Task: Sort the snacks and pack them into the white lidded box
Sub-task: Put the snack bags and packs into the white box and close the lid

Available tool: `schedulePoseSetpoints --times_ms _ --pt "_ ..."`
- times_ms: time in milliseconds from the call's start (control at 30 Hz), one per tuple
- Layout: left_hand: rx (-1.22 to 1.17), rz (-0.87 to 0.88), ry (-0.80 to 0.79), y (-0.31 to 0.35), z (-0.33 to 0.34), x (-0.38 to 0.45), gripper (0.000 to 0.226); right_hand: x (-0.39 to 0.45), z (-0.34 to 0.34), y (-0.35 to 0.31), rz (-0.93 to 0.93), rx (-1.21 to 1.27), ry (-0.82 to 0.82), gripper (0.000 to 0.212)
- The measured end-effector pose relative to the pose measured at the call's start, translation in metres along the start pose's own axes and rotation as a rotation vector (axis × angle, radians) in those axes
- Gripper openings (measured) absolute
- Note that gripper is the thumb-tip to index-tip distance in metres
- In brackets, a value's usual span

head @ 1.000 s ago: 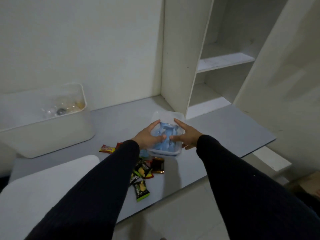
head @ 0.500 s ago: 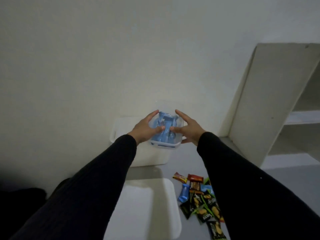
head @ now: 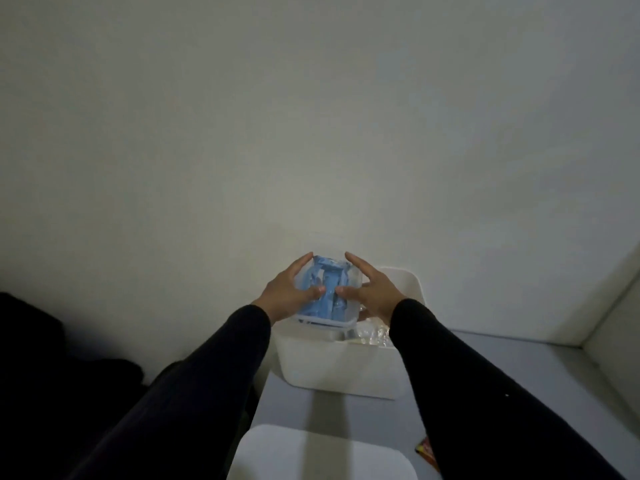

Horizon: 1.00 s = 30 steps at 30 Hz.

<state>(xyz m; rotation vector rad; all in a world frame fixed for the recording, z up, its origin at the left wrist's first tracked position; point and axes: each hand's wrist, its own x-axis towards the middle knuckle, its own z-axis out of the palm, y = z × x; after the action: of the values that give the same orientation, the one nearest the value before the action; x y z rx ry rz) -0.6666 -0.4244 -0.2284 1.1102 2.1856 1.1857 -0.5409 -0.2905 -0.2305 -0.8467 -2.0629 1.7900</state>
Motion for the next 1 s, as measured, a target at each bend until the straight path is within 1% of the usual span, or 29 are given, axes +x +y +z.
schedulePoseSetpoints --times_ms 100,267,500,567,667,767,933,1000 --pt "0.048 -0.051 -0.039 -0.024 0.008 0.029 0.077 0.031 -0.001 0.024 0.073 0.057 -0.024 0.074" --pt "0.075 -0.157 -0.158 -0.064 0.033 0.061 0.081 0.067 -0.002 0.069 0.181 0.057 -0.080 0.073" --pt "0.064 -0.264 -0.205 -0.102 0.045 0.085 0.085 0.105 0.009 0.101 0.272 0.064 -0.128 0.080" --pt "0.095 -0.293 -0.220 -0.112 0.048 0.092 0.087 0.112 0.012 0.108 0.271 0.010 -0.137 0.081" --pt "0.156 -0.374 -0.280 -0.124 0.059 0.100 0.090 0.122 0.018 0.115 0.301 -0.150 -0.176 0.082" --pt "0.246 -0.428 -0.300 -0.132 0.069 0.107 0.091 0.128 0.023 0.117 0.364 -0.201 -0.210 0.083" --pt "0.325 -0.443 -0.300 -0.137 0.071 0.114 0.092 0.132 0.023 0.115 0.330 -0.333 -0.254 0.084" --pt "0.392 -0.452 -0.293 -0.133 0.071 0.112 0.090 0.129 0.023 0.107 0.291 -0.494 -0.260 0.082"
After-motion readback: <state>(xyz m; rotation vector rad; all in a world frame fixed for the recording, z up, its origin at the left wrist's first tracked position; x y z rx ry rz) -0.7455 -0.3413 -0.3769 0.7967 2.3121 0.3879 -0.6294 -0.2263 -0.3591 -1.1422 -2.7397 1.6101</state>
